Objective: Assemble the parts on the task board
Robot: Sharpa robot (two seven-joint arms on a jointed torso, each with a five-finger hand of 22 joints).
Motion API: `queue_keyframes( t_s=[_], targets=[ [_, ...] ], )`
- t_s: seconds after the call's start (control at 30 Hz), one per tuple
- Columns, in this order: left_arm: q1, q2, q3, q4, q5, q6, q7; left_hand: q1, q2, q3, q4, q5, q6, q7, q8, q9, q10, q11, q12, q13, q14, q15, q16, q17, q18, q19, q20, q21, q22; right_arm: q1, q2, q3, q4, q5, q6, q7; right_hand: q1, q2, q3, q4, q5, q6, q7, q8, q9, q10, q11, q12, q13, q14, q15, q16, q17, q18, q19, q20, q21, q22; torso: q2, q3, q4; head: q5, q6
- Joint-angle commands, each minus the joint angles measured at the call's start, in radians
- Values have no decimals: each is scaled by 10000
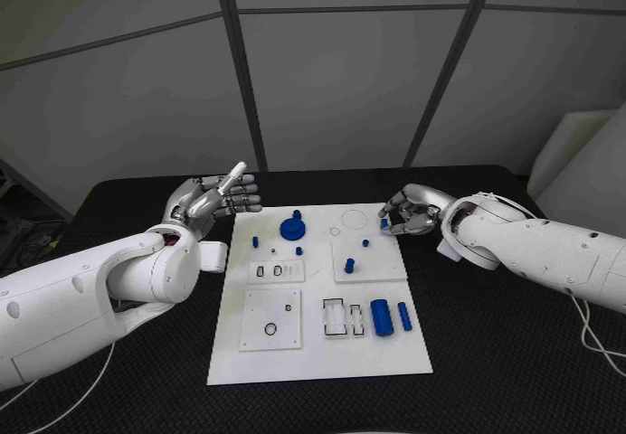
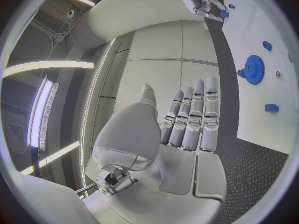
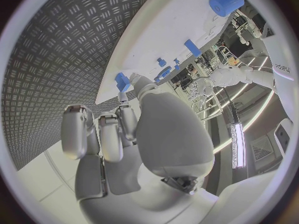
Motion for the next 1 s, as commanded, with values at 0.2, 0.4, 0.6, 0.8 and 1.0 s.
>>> queue_keyframes(
  t_s=[0.2, 0.4, 0.6, 0.8, 1.0],
  targets=[
    [11, 12, 7, -12, -134, 118, 46, 105, -22, 12, -38, 10, 8, 62, -33, -2, 3, 63, -50, 2, 17, 34, -59, 12, -116, -9, 67, -55, -11, 2, 60, 5, -97, -100, 161, 9, 86, 52, 19, -77, 38, 131, 5, 62, 29, 40, 39, 92, 440, 980, -18, 26, 2377, -26, 1, 1, 12, 297, 4, 2, -8, 18, -9],
    [11, 12, 7, -27, -136, 114, 43, 105, -22, 12, -38, 10, 8, 62, -33, -2, 3, 63, -50, 2, 17, 34, -59, 12, -116, -9, 67, -55, -11, -1, 89, 5, -145, -104, 154, 11, 81, 91, 27, -76, 41, 213, -2, 98, 44, 65, 36, 122, 467, 985, -17, 34, 2398, -32, 24, 5, 27, 329, 2, 5, -1, -15, -31],
    [11, 14, 7, -33, -136, 113, 39, 105, -22, 12, -38, 10, 8, 62, -33, -2, 3, 63, -50, 2, 17, 34, -59, 12, -116, -9, 67, -55, -11, -2, 117, 5, -180, -105, 159, 0, 44, 150, 31, -59, 40, 382, -31, 172, 73, 100, 16, 165, 505, 987, -29, 37, 2406, -39, 52, 3, 44, 366, -2, 9, -2, -7, -36],
    [11, 16, 7, -37, -136, 115, 37, 105, -22, 12, -38, 10, 8, 62, -33, -2, 3, 63, -50, 2, 17, 34, -59, 12, -116, -9, 67, -55, -11, -3, 141, 5, -215, -106, 186, -47, 24, 241, 56, -54, 27, 652, -109, 302, 120, 141, -47, 212, 549, 993, -74, 46, 2430, -51, 97, -25, 74, 429, 4, 8, -3, -14, -38],
    [11, 11, 7, -36, -136, 116, 36, 105, -22, 12, -38, 10, 8, 62, -33, -2, 3, 63, -50, 2, 17, 34, -59, 12, -116, -9, 67, -55, -11, -3, 161, 5, -250, -121, 201, -130, 17, 303, 77, -63, 22, 825, -181, 386, 149, 170, -107, 240, 578, 1003, -123, 62, 2473, -67, 151, -64, 112, 507, 2, 6, 0, -19, -44]
  ],
)
